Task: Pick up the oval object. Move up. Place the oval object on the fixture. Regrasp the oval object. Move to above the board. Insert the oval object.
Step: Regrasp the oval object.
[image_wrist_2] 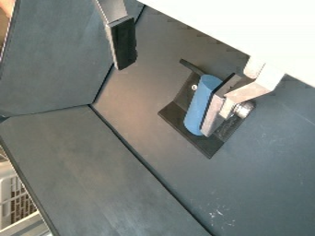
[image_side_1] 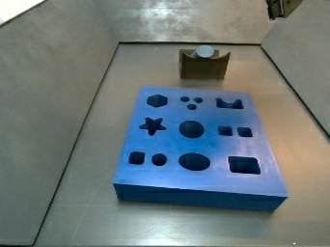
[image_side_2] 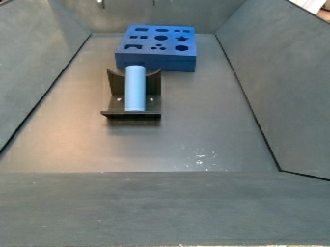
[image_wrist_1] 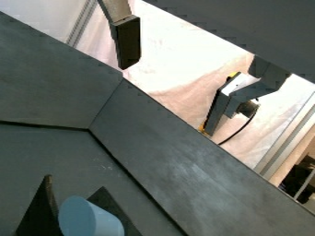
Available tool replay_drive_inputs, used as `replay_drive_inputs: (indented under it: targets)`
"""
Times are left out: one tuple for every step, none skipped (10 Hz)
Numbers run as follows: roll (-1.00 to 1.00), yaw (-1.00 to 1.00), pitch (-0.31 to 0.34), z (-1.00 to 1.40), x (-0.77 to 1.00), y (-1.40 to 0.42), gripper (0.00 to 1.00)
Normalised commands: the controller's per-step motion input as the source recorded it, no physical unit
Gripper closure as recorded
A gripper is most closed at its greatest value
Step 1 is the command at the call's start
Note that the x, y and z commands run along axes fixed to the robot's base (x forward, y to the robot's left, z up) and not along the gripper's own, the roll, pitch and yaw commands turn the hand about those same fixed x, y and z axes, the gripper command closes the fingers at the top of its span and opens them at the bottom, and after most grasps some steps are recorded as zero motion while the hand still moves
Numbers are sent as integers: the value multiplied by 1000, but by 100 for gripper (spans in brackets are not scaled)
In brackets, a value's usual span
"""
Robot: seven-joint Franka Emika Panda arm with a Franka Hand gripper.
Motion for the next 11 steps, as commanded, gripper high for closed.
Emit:
replay_drive_inputs:
  targets:
    - [220, 75, 51, -1000, 37, 74, 0]
    - [185, 87, 34, -1000, 43, 65, 0]
    - [141, 92, 20, -1000, 51, 59, 0]
    - [96, 92, 1, -1000, 65, 56, 0]
    - [75, 85, -17, -1000, 74, 53, 0]
    - [66, 80, -29, -1000, 80, 50, 0]
    - [57, 66, -48, -1000, 91, 43, 0]
    - [57, 55, -57, -1000, 99, 38, 0]
    - [58, 38, -63, -1000, 113, 27, 0]
    - [53, 23, -61, -905, 110, 22, 0]
    - [51, 10, -58, -704, 89, 13, 0]
